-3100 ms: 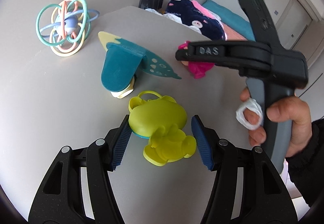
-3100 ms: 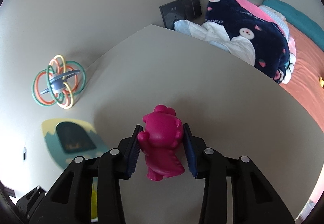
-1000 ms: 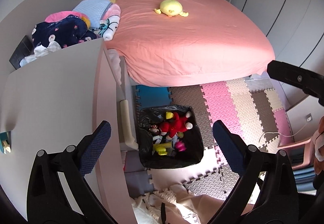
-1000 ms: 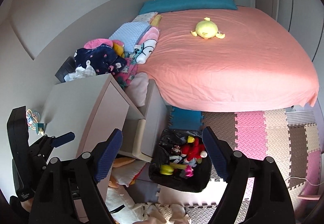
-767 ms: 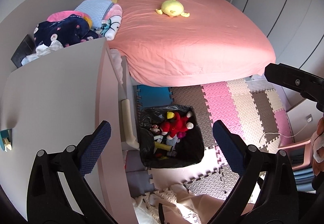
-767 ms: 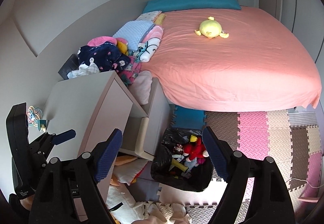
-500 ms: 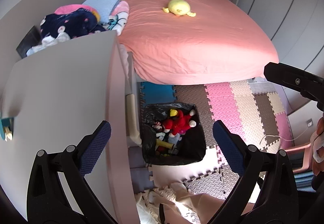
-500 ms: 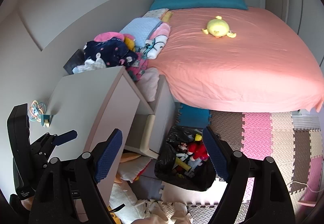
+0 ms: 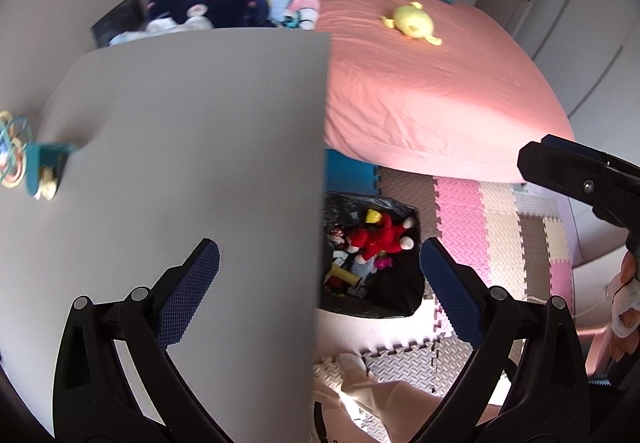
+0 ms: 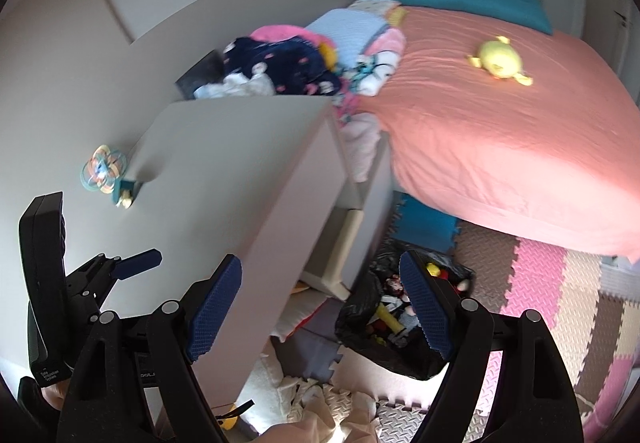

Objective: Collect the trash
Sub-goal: 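Move both open tools back over the table toward the teal fan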

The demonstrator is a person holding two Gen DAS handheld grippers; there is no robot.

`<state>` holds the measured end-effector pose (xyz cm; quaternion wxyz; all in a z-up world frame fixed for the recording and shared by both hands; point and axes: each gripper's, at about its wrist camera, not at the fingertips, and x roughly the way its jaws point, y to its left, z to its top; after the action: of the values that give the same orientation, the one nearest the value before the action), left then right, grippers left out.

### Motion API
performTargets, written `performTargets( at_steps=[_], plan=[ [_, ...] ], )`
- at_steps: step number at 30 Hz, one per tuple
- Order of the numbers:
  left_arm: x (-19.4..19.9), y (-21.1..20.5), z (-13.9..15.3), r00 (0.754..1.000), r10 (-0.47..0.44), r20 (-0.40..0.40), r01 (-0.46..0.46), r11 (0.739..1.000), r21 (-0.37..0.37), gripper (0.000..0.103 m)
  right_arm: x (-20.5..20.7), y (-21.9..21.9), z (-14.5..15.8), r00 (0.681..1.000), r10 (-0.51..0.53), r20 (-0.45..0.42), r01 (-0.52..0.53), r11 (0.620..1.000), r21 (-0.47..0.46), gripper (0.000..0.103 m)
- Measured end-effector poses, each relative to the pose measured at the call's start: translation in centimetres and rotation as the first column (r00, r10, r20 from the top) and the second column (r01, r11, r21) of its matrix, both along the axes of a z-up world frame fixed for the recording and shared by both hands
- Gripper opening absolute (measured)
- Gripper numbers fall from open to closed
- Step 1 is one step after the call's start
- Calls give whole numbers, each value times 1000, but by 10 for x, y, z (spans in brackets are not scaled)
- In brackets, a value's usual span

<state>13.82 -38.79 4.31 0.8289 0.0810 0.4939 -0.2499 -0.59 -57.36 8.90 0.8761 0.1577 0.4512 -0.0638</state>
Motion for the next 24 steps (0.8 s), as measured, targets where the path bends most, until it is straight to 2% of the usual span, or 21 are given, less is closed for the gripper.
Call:
performTargets(
  at_steps=[10, 18, 24],
  plan=[
    [2, 70, 3, 987, 163, 15, -163, 987, -13, 97, 39, 69, -3, 982, 188, -2, -188, 982, 12, 82],
    [7, 131, 6, 949, 309, 64, -308, 951, -17, 97, 62, 110, -5, 963, 267, 25, -268, 963, 39, 82],
    [20, 163, 8, 927, 366, 88, -364, 931, -36, 97, 82, 130, -5, 953, 298, 55, -301, 952, 64, 82]
  ],
)
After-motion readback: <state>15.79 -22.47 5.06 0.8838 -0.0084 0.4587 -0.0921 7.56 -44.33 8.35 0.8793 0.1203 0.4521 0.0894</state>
